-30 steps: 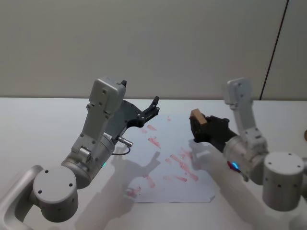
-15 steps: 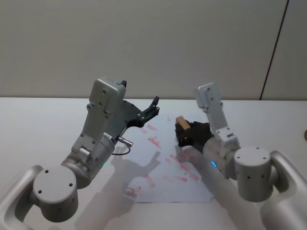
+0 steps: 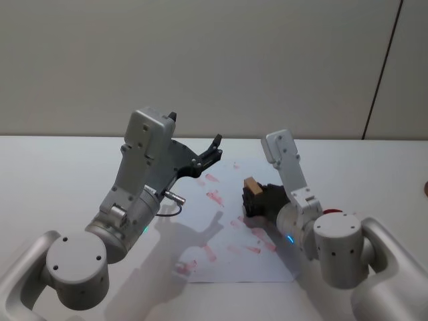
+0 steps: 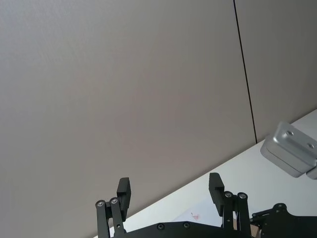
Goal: Use the one hand to pick up the stamp and affix it onto the A4 paper.
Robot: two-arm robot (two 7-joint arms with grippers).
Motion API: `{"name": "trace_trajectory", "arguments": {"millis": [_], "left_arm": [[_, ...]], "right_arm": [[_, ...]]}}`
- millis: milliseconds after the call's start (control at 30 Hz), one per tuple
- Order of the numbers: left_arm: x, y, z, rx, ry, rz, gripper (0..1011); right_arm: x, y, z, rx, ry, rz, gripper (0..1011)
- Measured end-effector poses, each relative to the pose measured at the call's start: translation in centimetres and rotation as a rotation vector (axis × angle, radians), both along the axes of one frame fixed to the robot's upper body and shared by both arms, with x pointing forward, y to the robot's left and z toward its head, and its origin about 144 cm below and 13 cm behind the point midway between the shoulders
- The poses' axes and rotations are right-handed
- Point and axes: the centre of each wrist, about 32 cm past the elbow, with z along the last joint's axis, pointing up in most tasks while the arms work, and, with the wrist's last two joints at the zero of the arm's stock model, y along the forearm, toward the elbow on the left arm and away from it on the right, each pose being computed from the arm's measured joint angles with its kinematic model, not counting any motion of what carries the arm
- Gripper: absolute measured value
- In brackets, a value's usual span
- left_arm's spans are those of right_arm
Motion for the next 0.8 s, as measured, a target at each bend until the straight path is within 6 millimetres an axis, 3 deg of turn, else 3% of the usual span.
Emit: {"name": "trace_trajectory", "arguments": {"millis": [800], "left_arm": [[0.0,0.0,0.0,0.0,0.0,0.0,1003]], "right_arm": [[-0.36,-0.27,-0.74,-0.004,0.031,-0.058,221]]}}
